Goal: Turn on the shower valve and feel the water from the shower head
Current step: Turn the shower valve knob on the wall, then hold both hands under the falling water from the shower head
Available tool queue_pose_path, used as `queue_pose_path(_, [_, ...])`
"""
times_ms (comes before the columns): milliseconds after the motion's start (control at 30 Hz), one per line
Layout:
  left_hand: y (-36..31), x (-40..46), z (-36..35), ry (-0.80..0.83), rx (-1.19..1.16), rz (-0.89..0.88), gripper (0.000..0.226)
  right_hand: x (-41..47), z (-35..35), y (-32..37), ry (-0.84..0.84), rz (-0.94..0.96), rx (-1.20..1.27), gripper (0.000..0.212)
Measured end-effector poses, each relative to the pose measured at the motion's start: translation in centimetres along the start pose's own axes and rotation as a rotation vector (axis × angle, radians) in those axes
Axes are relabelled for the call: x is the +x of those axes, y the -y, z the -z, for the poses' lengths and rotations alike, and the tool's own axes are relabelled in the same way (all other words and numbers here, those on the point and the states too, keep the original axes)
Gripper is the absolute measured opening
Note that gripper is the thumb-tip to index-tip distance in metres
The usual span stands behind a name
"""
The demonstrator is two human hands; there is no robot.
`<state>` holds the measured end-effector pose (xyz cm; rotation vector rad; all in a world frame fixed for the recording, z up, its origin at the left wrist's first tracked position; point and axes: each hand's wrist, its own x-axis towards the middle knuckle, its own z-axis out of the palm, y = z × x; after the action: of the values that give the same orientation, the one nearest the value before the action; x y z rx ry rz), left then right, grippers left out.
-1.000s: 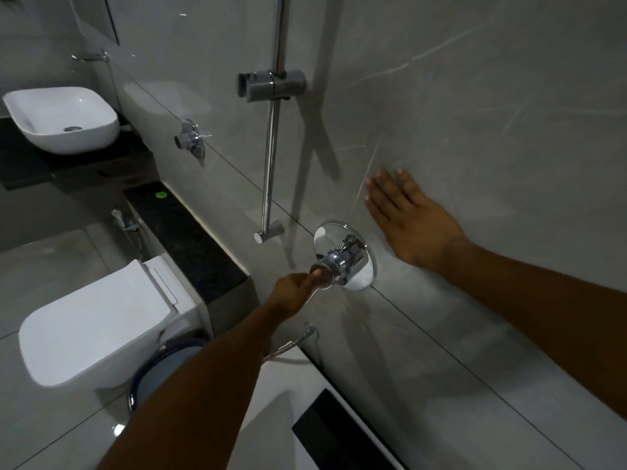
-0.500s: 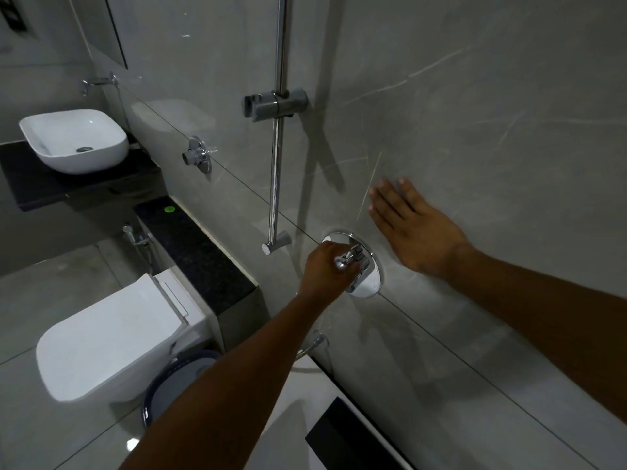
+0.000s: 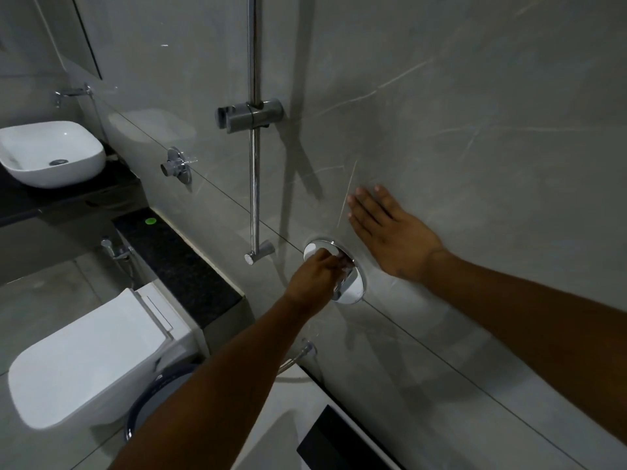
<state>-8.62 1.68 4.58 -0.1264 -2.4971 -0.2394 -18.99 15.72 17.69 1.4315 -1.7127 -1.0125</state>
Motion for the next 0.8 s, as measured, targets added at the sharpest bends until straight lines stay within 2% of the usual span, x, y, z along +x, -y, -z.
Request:
queue_pose_path(133, [-0.1, -0.2, -0.2, 0.059, -0.018, 0.022, 0.039, 0.0, -0.3, 0.1, 0.0, -0.003, -0.005, 0.065])
queue_pose_path(267, [0.4, -0.6, 0.2, 0.249, 0.017, 0.076, 0.035, 0.1, -0.2, 0.2, 0.008, -0.002, -0.008, 0.066])
queue_pose_path(433, [0.0, -0.2, 2.1, 0.395, 0.031, 0.114, 0.045, 0.2, 0.3, 0.3, -0.024, -0.04, 0.078, 0.064])
queue_pose_path(600, [3.0, -0.2, 9.8, 0.282, 0.134, 0.311, 0.059, 3.1, 4.4, -1.0, -0.118, -0.158, 0.39, 0.052])
queue_pose_path(733, [7.1, -0.5, 21.1, 0.188, 0.328, 0.407, 0.075, 8.2, 9.7, -3.4, -0.182, -0.294, 0.682, 0.057])
queue_pose_path(800, [8.6, -1.0, 27.7, 0.13, 0.409, 0.471, 0.079, 11.5, 13.6, -4.4, -0.277, -0.311, 0.812, 0.06])
